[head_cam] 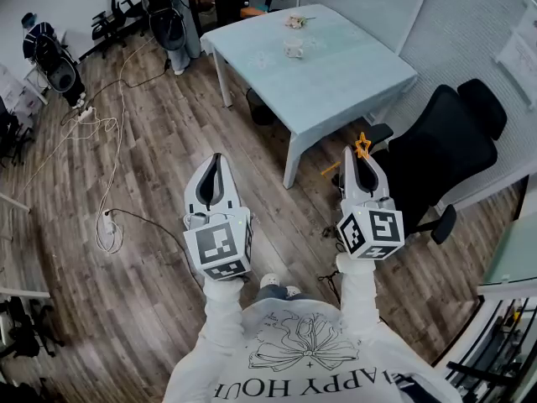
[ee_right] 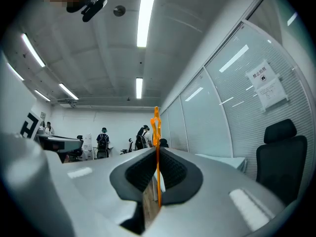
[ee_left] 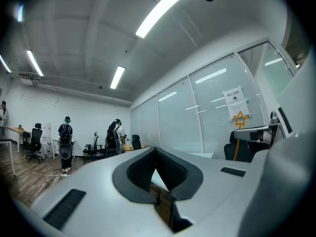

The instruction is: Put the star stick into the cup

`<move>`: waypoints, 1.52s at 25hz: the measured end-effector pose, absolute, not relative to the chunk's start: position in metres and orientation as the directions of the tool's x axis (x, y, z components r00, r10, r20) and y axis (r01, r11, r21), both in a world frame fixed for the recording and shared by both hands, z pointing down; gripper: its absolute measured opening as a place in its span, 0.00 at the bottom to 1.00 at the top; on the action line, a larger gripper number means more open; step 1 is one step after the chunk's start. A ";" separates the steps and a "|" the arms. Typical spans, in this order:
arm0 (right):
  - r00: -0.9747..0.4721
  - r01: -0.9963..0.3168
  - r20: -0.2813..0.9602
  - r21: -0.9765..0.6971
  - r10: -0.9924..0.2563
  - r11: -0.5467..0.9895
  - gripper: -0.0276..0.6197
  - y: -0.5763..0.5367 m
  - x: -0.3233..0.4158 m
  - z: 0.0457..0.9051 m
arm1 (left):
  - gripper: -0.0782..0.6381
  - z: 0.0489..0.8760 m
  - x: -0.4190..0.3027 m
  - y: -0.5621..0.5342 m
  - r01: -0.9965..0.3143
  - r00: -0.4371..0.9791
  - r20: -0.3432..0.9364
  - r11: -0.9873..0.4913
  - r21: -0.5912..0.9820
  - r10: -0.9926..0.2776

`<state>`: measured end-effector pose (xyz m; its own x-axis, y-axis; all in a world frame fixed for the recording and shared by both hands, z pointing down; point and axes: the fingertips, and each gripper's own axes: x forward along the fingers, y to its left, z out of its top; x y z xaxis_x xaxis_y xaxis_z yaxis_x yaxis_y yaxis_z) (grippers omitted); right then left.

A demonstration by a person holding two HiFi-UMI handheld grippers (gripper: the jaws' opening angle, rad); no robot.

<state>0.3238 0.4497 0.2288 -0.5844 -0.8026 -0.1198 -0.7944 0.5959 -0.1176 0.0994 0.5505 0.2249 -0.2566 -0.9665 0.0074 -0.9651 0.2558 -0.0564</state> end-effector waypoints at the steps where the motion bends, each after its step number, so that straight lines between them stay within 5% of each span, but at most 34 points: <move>1: -0.585 -0.792 -0.126 -0.122 -0.801 0.598 0.08 0.448 0.322 0.228 | 0.12 0.225 0.097 0.549 -0.965 -0.257 0.008 0.256 -0.058 -0.966; 24: -0.559 -0.813 -0.099 -0.130 -0.823 0.568 0.08 0.386 0.271 0.250 | 0.12 0.250 0.031 0.489 -0.966 -0.252 0.056 0.248 -0.073 -0.966; 38: -0.590 -0.792 -0.112 -0.112 -0.800 0.600 0.08 0.217 0.207 0.256 | 0.12 0.262 -0.043 0.343 -0.952 -0.299 0.056 0.294 -0.088 -0.953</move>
